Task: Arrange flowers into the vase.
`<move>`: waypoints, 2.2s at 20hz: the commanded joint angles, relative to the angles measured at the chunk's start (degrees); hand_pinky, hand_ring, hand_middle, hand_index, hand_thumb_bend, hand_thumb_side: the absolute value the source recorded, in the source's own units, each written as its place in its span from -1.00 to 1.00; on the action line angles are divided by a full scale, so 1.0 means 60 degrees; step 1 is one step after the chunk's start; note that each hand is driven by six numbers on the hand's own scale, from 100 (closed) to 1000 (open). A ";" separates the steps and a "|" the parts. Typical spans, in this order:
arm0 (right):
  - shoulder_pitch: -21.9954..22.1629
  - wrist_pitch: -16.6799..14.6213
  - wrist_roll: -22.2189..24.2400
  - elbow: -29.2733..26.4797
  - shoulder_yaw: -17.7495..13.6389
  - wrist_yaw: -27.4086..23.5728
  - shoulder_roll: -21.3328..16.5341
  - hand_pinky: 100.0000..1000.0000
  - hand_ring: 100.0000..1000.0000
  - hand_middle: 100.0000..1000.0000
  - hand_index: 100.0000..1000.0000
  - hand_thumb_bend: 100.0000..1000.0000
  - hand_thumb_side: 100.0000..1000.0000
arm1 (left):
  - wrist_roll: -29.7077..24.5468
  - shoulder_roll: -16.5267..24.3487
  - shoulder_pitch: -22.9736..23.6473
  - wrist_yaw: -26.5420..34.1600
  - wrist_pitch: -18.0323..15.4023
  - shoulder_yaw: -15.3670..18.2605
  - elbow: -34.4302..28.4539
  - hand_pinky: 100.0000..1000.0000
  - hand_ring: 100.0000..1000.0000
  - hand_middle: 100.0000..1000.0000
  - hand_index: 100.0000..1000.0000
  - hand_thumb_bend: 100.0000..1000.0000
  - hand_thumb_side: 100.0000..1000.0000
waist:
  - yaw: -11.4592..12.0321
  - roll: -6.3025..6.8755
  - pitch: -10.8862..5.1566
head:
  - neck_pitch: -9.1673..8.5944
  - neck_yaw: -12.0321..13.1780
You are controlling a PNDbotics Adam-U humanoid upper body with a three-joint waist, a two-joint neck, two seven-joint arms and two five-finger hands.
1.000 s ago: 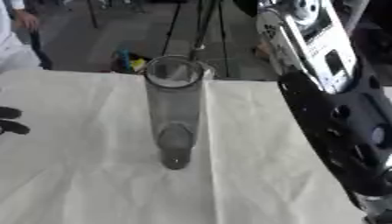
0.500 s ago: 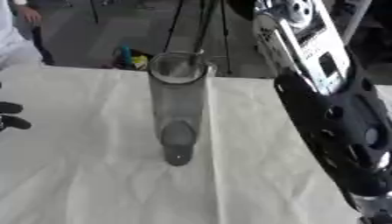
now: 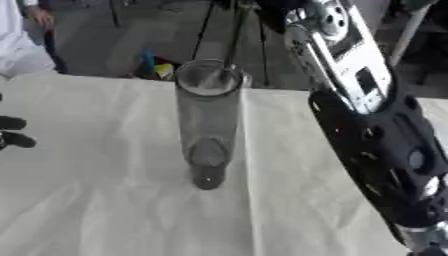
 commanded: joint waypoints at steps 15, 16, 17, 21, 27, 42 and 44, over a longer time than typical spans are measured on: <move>-0.0086 -0.0070 0.0489 0.0230 0.0013 0.0584 0.0099 -1.00 -1.00 -1.00 -1.00 -1.00 -0.10 | -0.0087 -0.0047 -0.0273 -0.0058 0.0043 -0.0088 -0.0128 0.21 0.41 0.59 0.78 -0.87 1.00 | 0.0184 -0.0209 0.0046 | -0.0194 -0.0086; -0.0077 -0.0100 0.0497 0.0234 0.0025 0.0618 0.0101 -1.00 -1.00 -1.00 -1.00 -1.00 -0.09 | -0.0086 -0.0045 -0.0285 -0.0053 0.0042 -0.0087 -0.0128 0.21 0.41 0.59 0.78 -0.87 1.00 | 0.0180 -0.0216 0.0050 | -0.0198 -0.0079; -0.0064 -0.0128 0.0505 0.0245 0.0039 0.0656 0.0108 -1.00 -1.00 -1.00 -1.00 -1.00 -0.09 | -0.0085 -0.0045 -0.0290 -0.0052 0.0046 -0.0085 -0.0128 0.21 0.41 0.59 0.78 -0.87 1.00 | 0.0179 -0.0224 0.0054 | -0.0204 -0.0074; -0.0016 -0.0221 0.0547 0.0316 0.0086 0.0792 0.0150 -1.00 -1.00 -1.00 -1.00 -1.00 -0.07 | -0.0084 -0.0054 -0.0299 -0.0053 0.0065 -0.0083 -0.0128 0.21 0.40 0.59 0.78 -0.87 1.00 | 0.0186 -0.0240 0.0066 | -0.0198 -0.0069; 0.0030 -0.0356 0.0568 0.0411 0.0156 0.0949 0.0206 -1.00 -1.00 -1.00 -1.00 -1.00 0.05 | -0.0090 -0.0071 -0.0314 -0.0048 0.0080 -0.0084 -0.0128 0.21 0.40 0.59 0.78 -0.87 1.00 | 0.0198 -0.0253 0.0089 | -0.0202 -0.0067; 0.0202 -0.0706 0.0411 0.0436 0.0202 0.0820 0.0158 -0.97 -1.00 -1.00 -1.00 -1.00 0.21 | -0.0133 -0.0135 -0.0353 -0.0056 0.0104 -0.0100 -0.0128 0.22 0.40 0.59 0.78 -0.87 1.00 | 0.0312 -0.0256 0.0185 | -0.0336 -0.0109; 0.0222 -0.0757 0.0413 0.0449 0.0207 0.0815 0.0150 -0.93 -1.00 -1.00 -1.00 -1.00 0.24 | -0.0138 -0.0141 -0.0356 -0.0058 0.0105 -0.0102 -0.0128 0.22 0.40 0.59 0.78 -0.87 1.00 | 0.0323 -0.0258 0.0194 | -0.0337 -0.0105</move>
